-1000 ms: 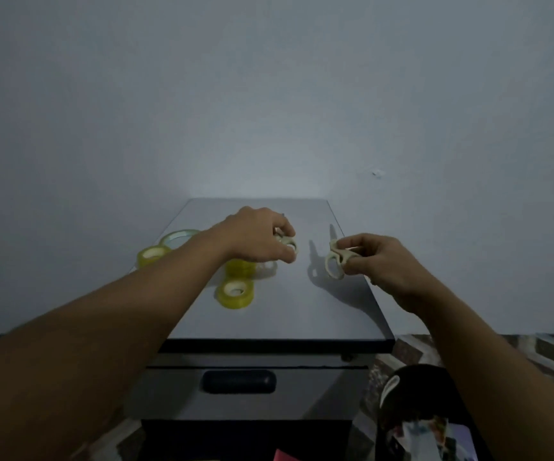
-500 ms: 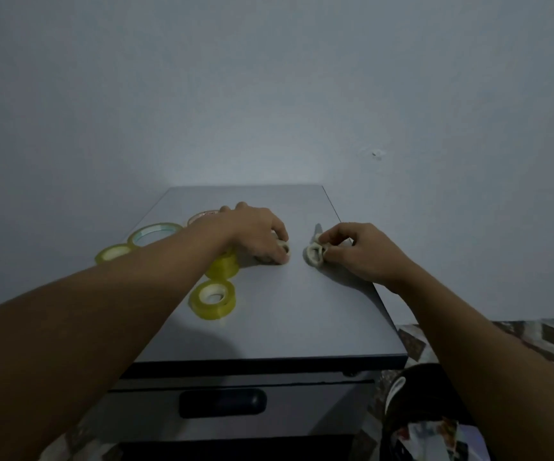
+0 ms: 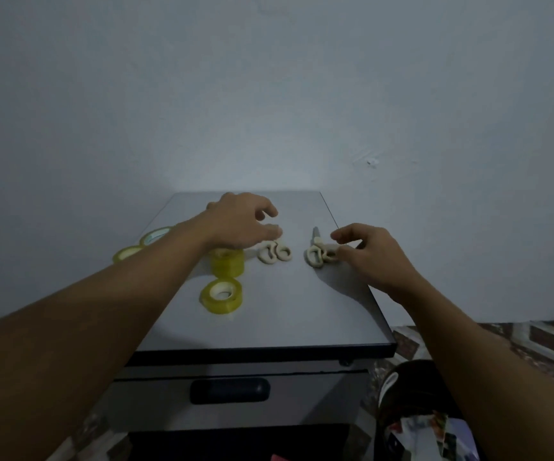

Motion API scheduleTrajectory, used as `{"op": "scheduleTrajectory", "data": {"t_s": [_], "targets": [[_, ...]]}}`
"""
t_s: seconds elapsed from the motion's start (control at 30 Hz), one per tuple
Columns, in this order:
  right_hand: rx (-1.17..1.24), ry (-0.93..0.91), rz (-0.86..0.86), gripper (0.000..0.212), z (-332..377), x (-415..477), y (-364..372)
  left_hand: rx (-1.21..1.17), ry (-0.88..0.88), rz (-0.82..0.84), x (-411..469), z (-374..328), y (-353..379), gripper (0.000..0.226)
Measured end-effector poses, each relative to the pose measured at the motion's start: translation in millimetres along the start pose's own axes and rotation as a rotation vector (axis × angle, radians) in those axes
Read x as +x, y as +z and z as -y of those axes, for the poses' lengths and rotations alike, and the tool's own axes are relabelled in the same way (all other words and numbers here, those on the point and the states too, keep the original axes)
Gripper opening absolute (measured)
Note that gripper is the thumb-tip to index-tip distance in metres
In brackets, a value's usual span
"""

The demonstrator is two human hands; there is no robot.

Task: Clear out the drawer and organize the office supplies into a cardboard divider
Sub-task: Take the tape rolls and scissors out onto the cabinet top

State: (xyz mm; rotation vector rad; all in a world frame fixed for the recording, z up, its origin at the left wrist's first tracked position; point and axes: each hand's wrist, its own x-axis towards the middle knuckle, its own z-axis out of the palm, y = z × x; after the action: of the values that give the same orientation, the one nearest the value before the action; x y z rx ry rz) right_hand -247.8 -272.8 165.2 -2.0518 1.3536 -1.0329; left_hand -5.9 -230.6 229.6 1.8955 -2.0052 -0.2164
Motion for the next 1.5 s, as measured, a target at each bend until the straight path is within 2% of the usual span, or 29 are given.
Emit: {"op": "scheduleTrajectory", "data": {"t_s": [0.13, 0.3, 0.47, 0.63, 0.73, 0.87, 1.03, 1.3, 1.43, 1.5], "targets": [[0.081, -0.02, -0.06, 0.024, 24, -30, -16, -0.214, 0.035, -0.17, -50, 0, -21, 0.028], [0.14, -0.052, -0.069, 0.022, 60, -85, -26, -0.316, 0.048, -0.306, -128, 2, -34, 0.014], [0.159, -0.078, -0.006, 0.022, 69, -145, -10, -0.508, -0.044, -0.378, -202, 13, -15, 0.021], [0.219, -0.014, 0.094, 0.019, 47, -195, 37, -0.608, -0.128, -0.255, -253, 38, 48, 0.016], [0.239, 0.091, 0.165, 0.022, 22, -223, 71, -0.598, -0.236, -0.128, -272, 54, 91, 0.014], [0.257, 0.266, 0.285, 0.03, -19, -251, 106, -0.562, -0.37, 0.045, -291, 86, 154, 0.03], [0.143, 0.365, 0.364, 0.035, -54, -280, 133, -0.497, -0.547, 0.24, -320, 110, 208, 0.046], [-0.036, 0.404, 0.566, 0.045, -78, -323, 173, -0.475, -0.586, 0.361, -336, 118, 246, 0.067], [-0.151, 0.452, 0.571, 0.048, -92, -330, 188, -0.384, -0.565, 0.384, -343, 115, 259, 0.051], [-0.205, 0.445, 0.557, 0.048, -97, -331, 193, -0.339, -0.582, 0.381, -344, 117, 265, 0.055]]}}
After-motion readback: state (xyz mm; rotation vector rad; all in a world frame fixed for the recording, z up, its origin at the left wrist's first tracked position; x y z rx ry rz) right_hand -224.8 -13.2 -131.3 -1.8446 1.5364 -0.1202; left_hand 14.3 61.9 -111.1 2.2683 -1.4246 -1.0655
